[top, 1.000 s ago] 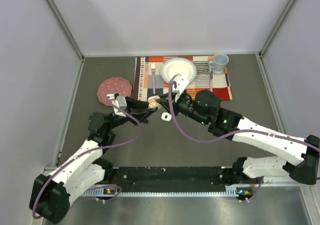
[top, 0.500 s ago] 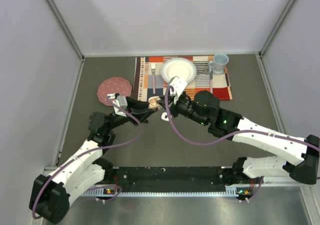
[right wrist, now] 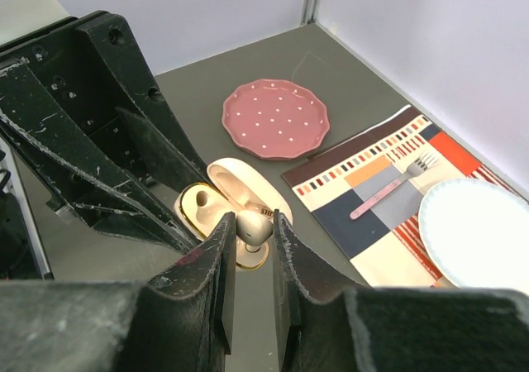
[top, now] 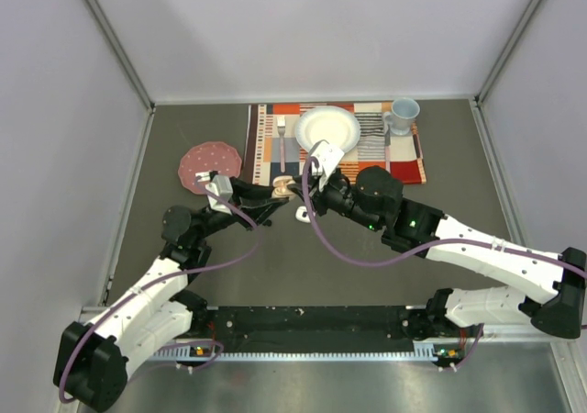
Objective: Insert the wireless bluetooth earbuds into the charging case
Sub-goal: Insert the right earbud into the right side groove of the charging case, then pick up the left earbud from the center of the board, then insert the left earbud into the left side groove of the charging case.
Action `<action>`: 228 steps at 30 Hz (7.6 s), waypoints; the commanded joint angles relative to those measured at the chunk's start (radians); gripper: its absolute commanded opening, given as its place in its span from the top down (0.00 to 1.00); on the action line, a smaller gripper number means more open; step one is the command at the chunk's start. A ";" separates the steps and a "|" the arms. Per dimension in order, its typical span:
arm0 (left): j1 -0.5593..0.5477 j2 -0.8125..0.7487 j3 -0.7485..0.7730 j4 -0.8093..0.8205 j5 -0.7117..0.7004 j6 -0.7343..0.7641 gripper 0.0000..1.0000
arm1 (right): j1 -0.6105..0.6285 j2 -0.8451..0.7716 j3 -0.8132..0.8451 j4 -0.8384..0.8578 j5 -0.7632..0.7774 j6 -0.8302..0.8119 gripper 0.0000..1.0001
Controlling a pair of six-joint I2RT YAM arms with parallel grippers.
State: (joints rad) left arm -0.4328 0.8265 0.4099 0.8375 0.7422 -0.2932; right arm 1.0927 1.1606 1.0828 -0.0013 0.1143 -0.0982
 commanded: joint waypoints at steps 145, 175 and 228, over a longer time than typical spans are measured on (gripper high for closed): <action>0.000 -0.145 -0.051 0.028 -0.139 0.031 1.00 | -0.464 0.800 0.266 -0.517 0.077 1.022 0.59; 0.000 -0.145 -0.049 0.014 -0.141 0.031 1.00 | -0.464 0.827 0.263 -0.519 0.068 1.012 0.85; 0.000 -0.024 -0.025 0.150 -0.107 -0.018 1.00 | -0.277 -0.153 -0.193 0.422 -0.017 0.851 1.00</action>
State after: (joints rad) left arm -0.4328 0.7994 0.3534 0.8986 0.6243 -0.3023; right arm 0.7803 0.9928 0.8711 0.3202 0.1791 0.7269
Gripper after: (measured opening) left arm 0.330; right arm 0.177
